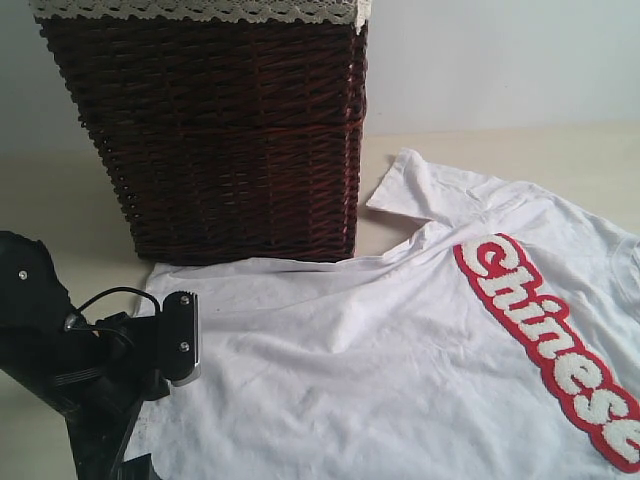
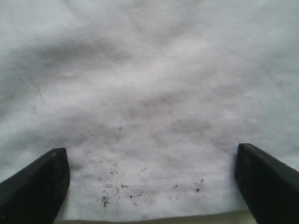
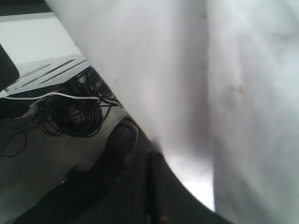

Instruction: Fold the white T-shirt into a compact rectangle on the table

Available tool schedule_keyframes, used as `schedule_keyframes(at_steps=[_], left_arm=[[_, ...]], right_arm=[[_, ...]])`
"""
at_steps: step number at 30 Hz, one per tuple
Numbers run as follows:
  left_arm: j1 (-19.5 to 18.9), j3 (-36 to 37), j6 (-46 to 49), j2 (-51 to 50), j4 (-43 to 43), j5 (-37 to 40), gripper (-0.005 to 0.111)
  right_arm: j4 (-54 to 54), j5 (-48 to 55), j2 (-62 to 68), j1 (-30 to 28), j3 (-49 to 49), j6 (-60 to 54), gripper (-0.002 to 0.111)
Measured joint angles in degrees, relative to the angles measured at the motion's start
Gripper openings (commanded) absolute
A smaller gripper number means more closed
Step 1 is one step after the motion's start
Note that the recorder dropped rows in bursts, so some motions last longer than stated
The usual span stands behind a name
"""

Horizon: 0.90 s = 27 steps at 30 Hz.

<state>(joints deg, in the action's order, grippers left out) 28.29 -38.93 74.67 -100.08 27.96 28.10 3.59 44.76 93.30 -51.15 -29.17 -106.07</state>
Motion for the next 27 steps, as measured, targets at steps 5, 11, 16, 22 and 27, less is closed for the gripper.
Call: schedule_keyframes(at_steps=[5, 11, 16, 22, 27], left_arm=[[0.0, 0.0, 0.0, 0.0, 0.0, 0.0, 0.092], [0.0, 0.0, 0.0, 0.0, 0.0, 0.0, 0.092], [0.0, 0.0, 0.0, 0.0, 0.0, 0.0, 0.092], [0.0, 0.0, 0.0, 0.0, 0.0, 0.0, 0.092], [0.0, 0.0, 0.0, 0.0, 0.0, 0.0, 0.092]], right_arm=[[-1.6, 1.5, 0.4, 0.0, 0.1, -1.2, 0.0], [-8.6, 7.9, -3.6, 0.3, -0.1, -3.7, 0.0], [-15.8, 8.1, -5.5, 0.4, -0.3, -7.4, 0.0], [-19.2, 3.9, -3.4, 0.4, -0.3, -9.3, 0.0], [-12.5, 2.2, -2.0, 0.4, -0.3, -6.0, 0.0]])
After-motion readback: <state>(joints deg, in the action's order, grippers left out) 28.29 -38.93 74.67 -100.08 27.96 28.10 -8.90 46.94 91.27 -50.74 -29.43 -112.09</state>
